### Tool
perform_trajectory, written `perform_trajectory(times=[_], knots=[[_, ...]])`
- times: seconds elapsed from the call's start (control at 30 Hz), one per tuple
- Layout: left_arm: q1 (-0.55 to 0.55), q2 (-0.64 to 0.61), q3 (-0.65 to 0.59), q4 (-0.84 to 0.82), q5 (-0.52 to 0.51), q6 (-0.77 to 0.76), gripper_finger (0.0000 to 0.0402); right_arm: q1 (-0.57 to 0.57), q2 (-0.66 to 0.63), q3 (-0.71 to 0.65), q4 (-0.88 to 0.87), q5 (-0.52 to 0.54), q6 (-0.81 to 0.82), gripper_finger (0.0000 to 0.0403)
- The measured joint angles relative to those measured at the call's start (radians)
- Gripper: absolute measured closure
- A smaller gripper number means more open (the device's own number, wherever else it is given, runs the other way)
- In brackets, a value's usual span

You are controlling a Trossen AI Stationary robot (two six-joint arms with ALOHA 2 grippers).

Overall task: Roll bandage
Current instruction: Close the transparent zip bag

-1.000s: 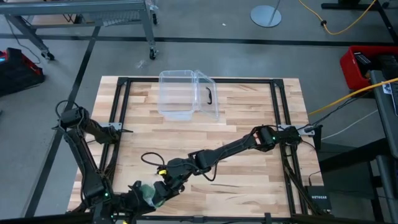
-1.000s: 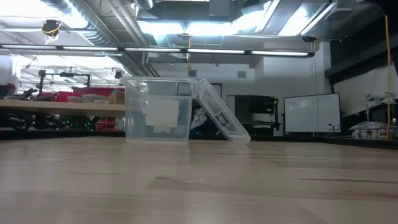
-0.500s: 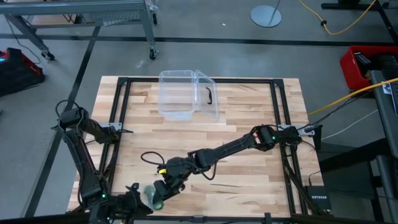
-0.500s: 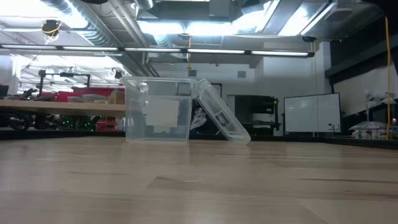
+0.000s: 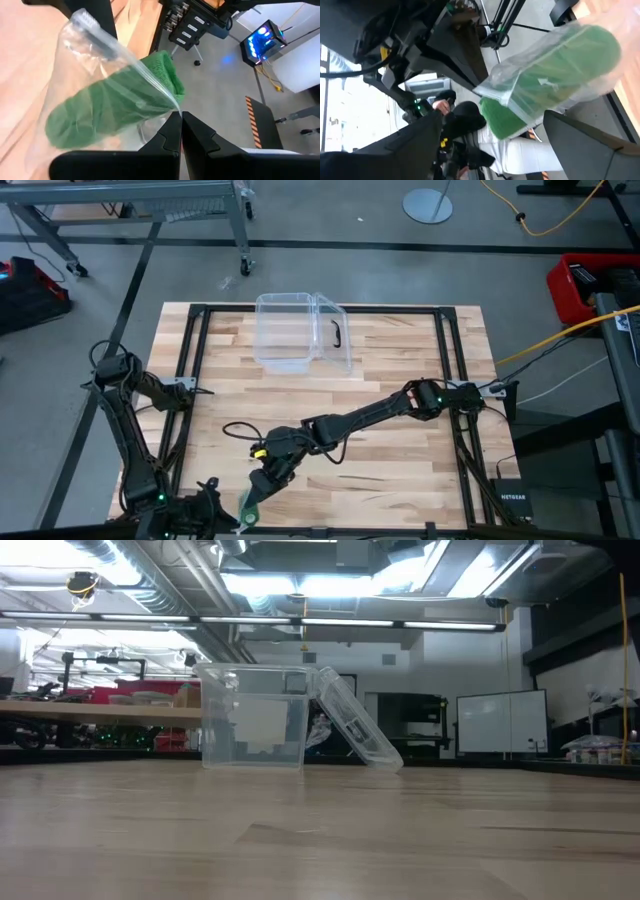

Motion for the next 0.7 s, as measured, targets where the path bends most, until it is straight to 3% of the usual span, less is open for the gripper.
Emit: perform_trajectory(times=[0.17, 0.43, 0.57, 0.7], knots=[[0.000, 0.000, 0.000, 0.019, -0.004, -0.007, 0.0401, -0.022, 0.000, 0.000, -0.001, -0.101, -0.104, 0.0049], [0.000, -0.071, 0.000, 0.019, -0.074, 0.078, 0.0401, -0.051, 0.000, 0.000, -0.093, -0.465, -0.498, 0.0049], [0.000, -0.144, 0.000, 0.018, -0.117, 0.151, 0.0401, -0.068, 0.000, 0.000, -0.273, -0.484, -0.661, 0.0049], [0.000, -0.221, 0.001, 0.055, -0.163, 0.236, 0.0401, -0.101, 0.000, 0.000, -0.521, -0.366, -0.867, 0.0049]])
